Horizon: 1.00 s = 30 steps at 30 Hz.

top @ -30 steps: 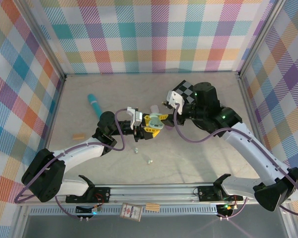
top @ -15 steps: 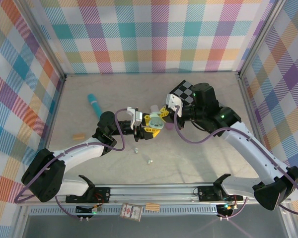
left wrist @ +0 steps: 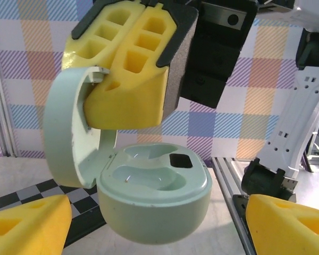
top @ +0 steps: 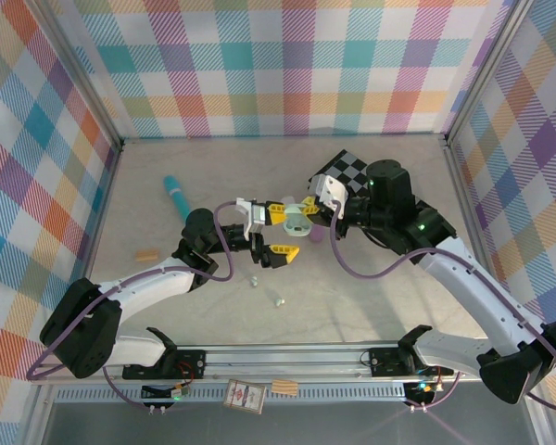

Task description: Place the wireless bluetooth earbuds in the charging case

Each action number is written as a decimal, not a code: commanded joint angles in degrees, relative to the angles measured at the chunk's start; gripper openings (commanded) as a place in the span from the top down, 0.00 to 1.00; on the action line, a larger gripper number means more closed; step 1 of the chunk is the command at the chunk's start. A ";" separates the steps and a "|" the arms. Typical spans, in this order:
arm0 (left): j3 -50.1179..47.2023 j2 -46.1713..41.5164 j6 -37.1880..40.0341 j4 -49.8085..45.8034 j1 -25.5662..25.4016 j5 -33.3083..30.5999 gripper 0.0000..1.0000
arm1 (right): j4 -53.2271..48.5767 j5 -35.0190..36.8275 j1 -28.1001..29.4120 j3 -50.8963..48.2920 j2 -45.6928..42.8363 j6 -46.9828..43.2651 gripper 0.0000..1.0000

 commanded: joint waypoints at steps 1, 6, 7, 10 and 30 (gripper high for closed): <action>0.93 0.15 -2.44 5.08 -0.25 -0.98 0.18 | 3.61 0.21 -0.03 -0.49 -1.05 0.95 1.00; 0.93 1.57 -5.73 9.63 -0.24 0.02 0.28 | 3.91 0.24 0.12 -0.61 -0.79 0.92 1.00; 1.00 1.85 -6.30 10.38 -0.24 0.18 0.29 | 3.86 0.18 0.15 -0.53 -0.66 0.92 1.00; 1.18 2.51 -7.30 11.94 -0.26 0.88 0.33 | 3.93 -0.02 0.10 -0.53 -0.35 0.87 1.00; 1.81 3.03 -7.26 11.97 -0.24 1.70 0.47 | 3.16 -2.42 0.41 -0.13 0.35 0.59 1.00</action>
